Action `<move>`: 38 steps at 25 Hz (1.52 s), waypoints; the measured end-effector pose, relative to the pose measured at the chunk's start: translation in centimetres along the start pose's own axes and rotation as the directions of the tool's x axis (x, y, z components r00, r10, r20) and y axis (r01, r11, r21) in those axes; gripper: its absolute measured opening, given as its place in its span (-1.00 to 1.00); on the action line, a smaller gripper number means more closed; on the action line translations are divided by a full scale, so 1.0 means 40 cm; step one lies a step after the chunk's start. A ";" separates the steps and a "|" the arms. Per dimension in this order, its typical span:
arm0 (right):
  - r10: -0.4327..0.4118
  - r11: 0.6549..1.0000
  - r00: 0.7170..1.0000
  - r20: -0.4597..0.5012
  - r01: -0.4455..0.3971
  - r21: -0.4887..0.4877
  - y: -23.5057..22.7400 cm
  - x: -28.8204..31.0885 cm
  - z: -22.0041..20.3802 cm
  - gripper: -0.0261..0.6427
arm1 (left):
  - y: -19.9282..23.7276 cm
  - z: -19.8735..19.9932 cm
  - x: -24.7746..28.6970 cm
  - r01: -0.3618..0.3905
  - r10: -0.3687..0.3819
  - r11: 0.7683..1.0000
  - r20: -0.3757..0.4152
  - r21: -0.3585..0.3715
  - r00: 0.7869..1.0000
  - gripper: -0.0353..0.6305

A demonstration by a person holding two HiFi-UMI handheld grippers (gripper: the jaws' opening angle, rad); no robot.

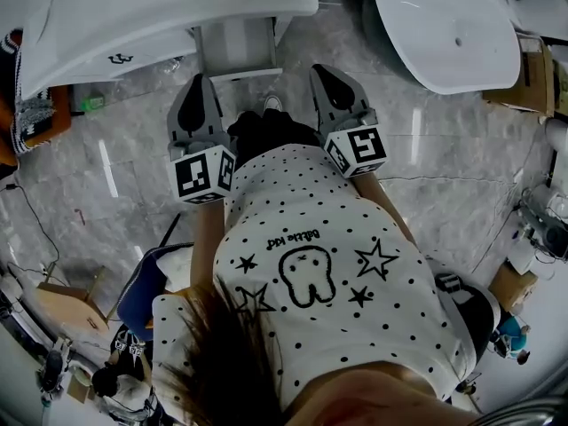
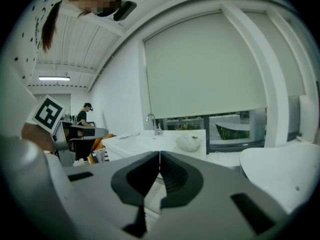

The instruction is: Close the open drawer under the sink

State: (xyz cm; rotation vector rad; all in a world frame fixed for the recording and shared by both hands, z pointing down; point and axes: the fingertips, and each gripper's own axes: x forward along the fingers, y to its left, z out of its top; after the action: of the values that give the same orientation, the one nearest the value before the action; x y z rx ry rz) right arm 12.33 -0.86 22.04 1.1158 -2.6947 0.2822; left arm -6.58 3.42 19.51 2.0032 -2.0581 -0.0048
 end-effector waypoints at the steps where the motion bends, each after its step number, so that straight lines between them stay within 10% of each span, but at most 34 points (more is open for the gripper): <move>1: -0.001 1.000 1.000 -0.003 0.001 0.003 -0.003 0.000 -0.001 -0.88 | 0.000 0.000 0.001 -0.002 0.002 1.000 -0.004 0.001 1.000 -0.88; 38: -0.052 0.998 0.998 -0.024 0.053 0.032 0.041 0.112 0.016 -0.88 | 0.092 -0.001 0.060 0.079 -0.078 0.997 -0.060 0.001 0.995 -0.88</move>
State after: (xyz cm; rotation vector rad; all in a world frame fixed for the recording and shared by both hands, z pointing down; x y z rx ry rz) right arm 8.00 -2.89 22.47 1.1827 -2.6458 0.3287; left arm -10.19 1.21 20.69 2.0589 -1.9431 0.0432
